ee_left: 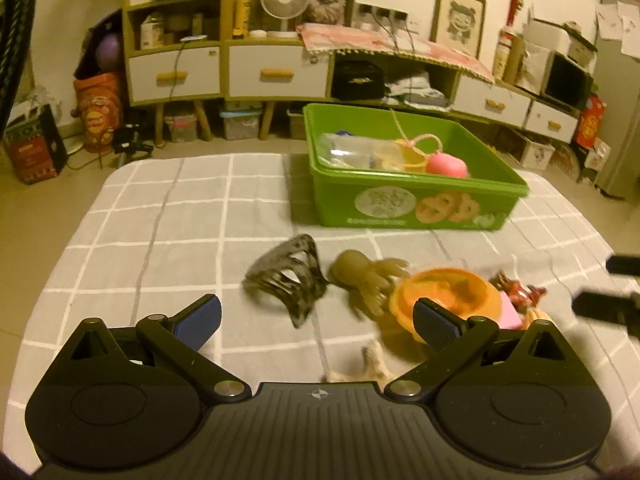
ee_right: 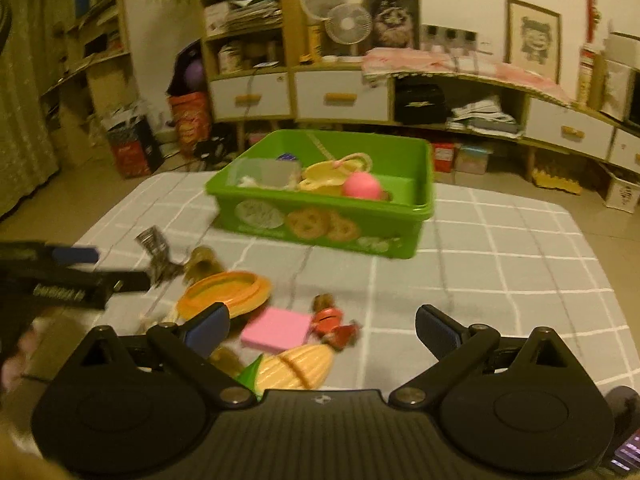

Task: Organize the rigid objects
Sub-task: 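Grasp the dark claw hair clip with the left tool while the right tool approaches the orange lid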

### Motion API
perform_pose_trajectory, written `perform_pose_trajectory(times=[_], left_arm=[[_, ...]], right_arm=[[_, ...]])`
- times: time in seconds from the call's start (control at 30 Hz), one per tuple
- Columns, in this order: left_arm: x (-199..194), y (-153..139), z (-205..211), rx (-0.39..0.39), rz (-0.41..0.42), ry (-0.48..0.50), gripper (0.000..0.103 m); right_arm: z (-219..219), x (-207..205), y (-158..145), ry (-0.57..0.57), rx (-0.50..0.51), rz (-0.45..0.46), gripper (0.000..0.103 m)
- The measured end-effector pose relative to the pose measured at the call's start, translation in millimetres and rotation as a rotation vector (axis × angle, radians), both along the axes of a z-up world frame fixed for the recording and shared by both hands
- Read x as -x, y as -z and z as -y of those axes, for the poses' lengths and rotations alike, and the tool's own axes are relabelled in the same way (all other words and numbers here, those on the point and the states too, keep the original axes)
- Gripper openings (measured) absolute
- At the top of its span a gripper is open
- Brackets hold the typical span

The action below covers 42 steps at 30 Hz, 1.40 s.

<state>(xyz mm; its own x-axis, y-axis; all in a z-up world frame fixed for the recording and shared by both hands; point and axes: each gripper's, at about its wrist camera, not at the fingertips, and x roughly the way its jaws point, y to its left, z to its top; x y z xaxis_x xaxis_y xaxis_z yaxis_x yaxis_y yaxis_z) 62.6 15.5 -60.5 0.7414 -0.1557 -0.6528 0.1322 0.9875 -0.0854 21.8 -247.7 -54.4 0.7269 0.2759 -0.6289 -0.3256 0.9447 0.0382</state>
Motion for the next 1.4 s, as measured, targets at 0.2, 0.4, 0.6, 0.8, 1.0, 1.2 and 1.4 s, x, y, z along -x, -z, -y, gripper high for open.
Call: perform_pose_trajectory(times=[0.2,0.4,0.6,0.8,1.0,1.2,1.4], left_arm=[[-14.1,8.1,-12.5,0.066,-0.005,-0.031,0.101],[-27.6,15.2,-23.3,0.165,-0.031,-0.061,0.101],[-38.5,17.6,-30.2,0.228,-0.059,-0.110,0.100],[-43.0,20.5,-23.3,0.229,-0.087,-0.123,0.092],[-43.0,21.9,-21.2,0.234,-0.092,-0.142,0.080],[-43.5,22.7,-17.8,0.216,-0.096,-0.153,0.066],[-42.4,23.3,-19.6,0.201,-0.097,-0.163,0.050]], right_arm=[[-21.0,2.8,7.8,-0.093,0.023,-0.003,0.087],[-38.2,-4.9,18.5,-0.145,0.009,-0.038,0.087],[-57.4,-21.6,29.9,-0.165,0.040,-0.055,0.087],[-69.8,-37.2,43.7,-0.159,0.071,-0.089,0.087],[-76.2,-44.0,50.1,-0.153,0.081,-0.095,0.087],[-81.1,-47.9,54.0,-0.171,0.068,-0.106,0.087],[-83.0,-49.0,54.1,-0.174,0.054,-0.093,0.074]])
